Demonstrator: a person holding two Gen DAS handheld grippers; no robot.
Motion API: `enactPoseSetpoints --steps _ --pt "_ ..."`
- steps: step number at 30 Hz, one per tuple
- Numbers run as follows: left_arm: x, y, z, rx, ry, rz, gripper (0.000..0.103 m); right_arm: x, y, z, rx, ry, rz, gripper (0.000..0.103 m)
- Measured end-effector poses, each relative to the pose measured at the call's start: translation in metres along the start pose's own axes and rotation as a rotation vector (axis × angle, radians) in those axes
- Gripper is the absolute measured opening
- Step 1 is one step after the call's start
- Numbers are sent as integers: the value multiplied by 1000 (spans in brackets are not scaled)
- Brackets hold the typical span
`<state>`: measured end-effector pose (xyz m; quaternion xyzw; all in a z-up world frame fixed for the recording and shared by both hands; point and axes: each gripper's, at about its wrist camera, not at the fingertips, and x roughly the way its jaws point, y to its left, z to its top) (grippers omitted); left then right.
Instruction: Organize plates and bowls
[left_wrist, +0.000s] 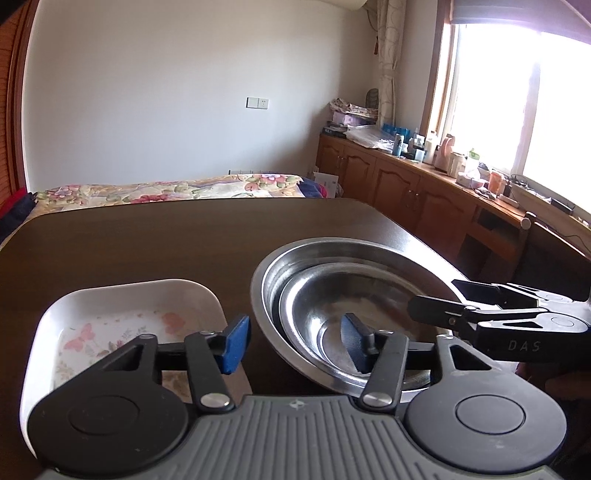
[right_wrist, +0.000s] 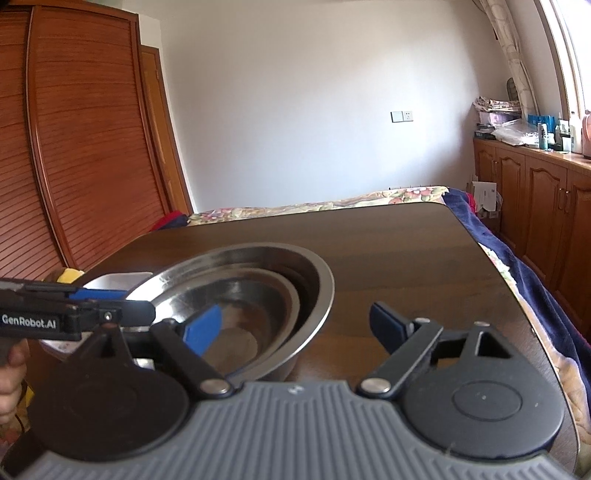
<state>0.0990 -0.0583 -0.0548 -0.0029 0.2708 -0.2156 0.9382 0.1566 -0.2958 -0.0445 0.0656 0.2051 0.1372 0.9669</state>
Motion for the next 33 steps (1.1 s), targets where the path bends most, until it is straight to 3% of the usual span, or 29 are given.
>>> enactPoseSetpoints --steps 7,15,23,28,33 --pt "3 -2 -2 1 11 9 73 4 3 -1 7 -5 10 86" --pt "6 -3 -2 4 19 16 69 8 0 -3 34 4 7 75" --pt "8 -2 -2 -2 26 15 67 10 0 -4 49 7 3 52" --pt "11 -1 -2 -2 30 23 58 10 2 -5 47 1 2 43" --pt "11 -1 -2 -9 26 17 57 8 2 -6 52 -16 -7 32"
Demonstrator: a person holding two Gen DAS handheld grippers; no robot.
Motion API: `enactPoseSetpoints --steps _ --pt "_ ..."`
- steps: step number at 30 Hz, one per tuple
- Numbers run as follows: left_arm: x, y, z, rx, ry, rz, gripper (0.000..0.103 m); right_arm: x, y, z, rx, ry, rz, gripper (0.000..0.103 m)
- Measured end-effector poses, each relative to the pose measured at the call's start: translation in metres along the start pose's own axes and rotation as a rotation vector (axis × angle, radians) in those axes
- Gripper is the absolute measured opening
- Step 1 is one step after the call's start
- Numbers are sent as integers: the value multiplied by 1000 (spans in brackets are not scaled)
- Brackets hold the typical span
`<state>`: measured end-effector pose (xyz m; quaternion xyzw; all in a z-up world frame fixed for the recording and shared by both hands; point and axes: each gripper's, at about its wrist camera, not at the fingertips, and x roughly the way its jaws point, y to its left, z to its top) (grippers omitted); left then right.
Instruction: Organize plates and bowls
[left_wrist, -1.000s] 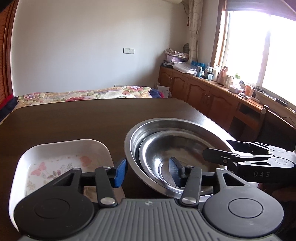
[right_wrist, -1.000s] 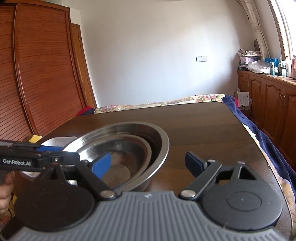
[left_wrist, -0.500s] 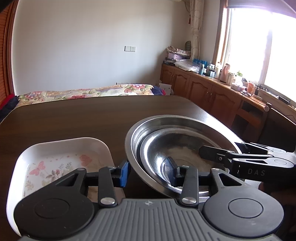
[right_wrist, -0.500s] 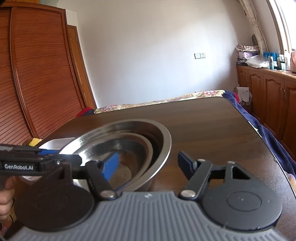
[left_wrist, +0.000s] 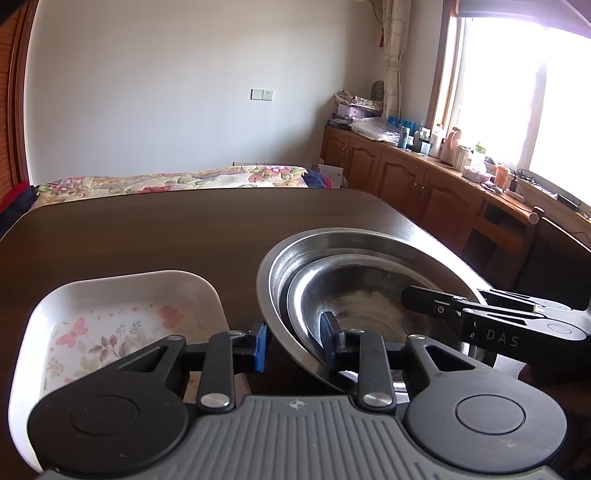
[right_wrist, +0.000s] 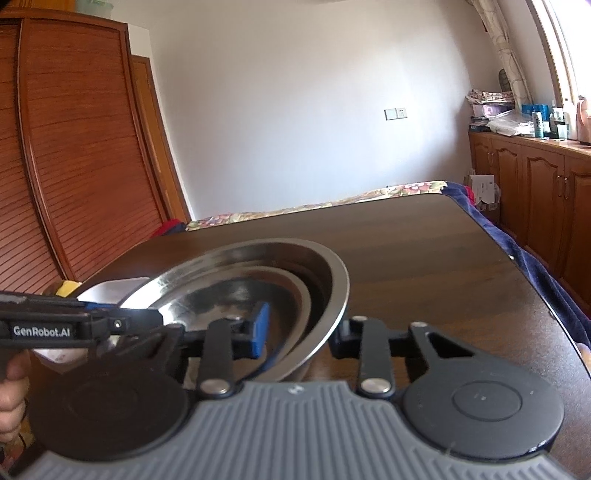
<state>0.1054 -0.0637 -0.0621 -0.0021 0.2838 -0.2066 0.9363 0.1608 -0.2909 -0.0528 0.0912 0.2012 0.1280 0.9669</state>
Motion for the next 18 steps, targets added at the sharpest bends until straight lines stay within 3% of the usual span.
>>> enactPoseSetpoints --steps 4,18 --pt "-1 0 0 -9 0 -3 56 -2 -3 -1 22 -10 -3 28" --pt "-36 7 5 2 -58 -25 56 -18 9 12 12 -46 20 27"
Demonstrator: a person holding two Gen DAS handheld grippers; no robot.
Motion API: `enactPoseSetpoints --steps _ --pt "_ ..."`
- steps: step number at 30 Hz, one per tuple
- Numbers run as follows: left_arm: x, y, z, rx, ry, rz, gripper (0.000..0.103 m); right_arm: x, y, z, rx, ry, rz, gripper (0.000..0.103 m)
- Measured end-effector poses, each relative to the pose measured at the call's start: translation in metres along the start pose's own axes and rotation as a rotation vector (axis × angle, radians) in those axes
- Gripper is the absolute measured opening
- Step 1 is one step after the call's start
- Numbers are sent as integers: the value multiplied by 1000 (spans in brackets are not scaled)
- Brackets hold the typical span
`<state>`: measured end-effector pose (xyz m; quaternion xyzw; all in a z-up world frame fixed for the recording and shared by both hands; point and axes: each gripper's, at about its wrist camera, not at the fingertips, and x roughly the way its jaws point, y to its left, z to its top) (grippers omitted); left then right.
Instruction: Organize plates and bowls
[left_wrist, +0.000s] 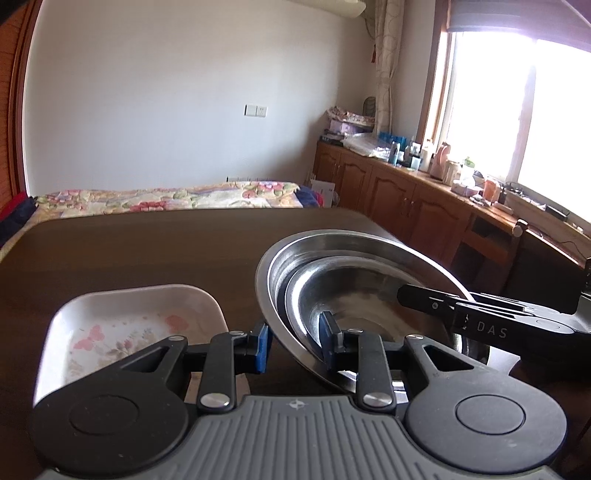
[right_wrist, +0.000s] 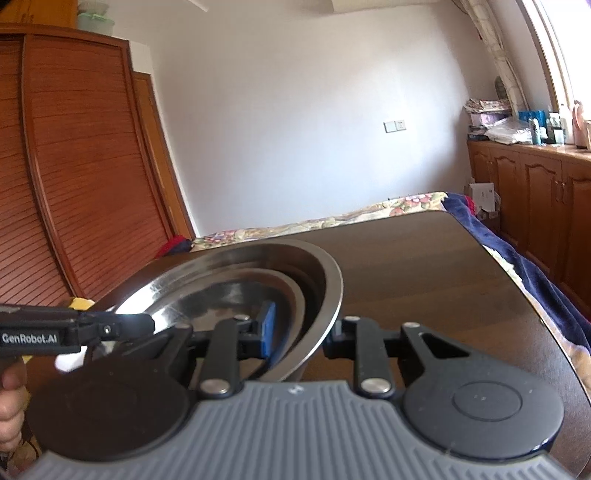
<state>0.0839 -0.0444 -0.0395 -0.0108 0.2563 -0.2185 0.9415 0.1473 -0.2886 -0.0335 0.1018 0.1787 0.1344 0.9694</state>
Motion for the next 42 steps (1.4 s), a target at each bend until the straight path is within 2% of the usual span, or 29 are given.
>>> enactPoseSetpoints --steps 23,33,42 --pt "-58 38 17 -23 -119 96 56 7 52 30 -76 -45 111 27" --pt "-71 54 17 -54 -145 138 56 21 72 30 -104 -23 142 27" --pt "-75 70 9 -83 -135 170 56 34 89 22 -117 26 166 27"
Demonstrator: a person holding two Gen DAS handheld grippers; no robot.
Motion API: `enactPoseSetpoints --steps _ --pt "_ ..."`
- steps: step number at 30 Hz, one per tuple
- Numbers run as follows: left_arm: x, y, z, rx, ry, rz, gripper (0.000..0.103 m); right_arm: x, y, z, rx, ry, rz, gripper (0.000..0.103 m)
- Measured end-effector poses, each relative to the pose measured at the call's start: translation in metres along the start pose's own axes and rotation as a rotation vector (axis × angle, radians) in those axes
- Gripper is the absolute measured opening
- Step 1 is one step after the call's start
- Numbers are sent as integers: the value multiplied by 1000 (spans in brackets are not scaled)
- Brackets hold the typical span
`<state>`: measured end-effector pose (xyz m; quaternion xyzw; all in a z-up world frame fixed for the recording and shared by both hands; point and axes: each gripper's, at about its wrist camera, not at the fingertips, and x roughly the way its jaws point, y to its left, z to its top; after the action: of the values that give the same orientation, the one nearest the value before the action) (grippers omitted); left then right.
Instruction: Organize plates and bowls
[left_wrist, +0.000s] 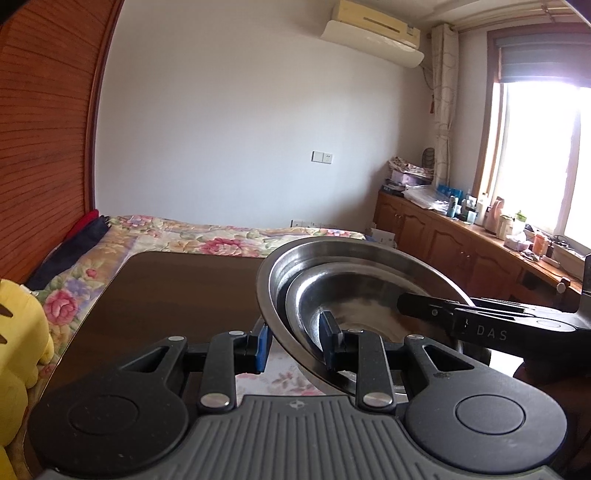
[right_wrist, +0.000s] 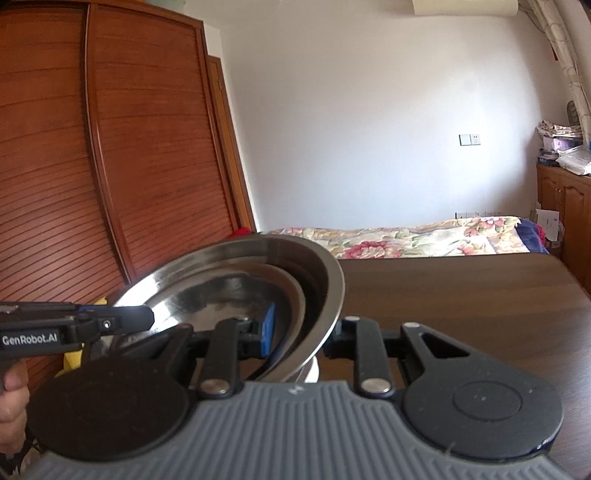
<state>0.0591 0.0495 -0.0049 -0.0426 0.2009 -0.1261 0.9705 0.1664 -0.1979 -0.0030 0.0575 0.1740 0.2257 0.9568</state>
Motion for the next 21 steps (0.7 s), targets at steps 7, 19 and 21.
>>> enactPoseSetpoints --steps 7,19,21 --pt "4 12 -10 -21 29 21 56 9 9 -6 -16 31 5 27" --pt "10 25 -21 -43 65 44 56 23 20 -16 -38 74 -3 27" --pt "12 25 -23 -42 74 47 56 24 21 -16 -40 76 -7 27"
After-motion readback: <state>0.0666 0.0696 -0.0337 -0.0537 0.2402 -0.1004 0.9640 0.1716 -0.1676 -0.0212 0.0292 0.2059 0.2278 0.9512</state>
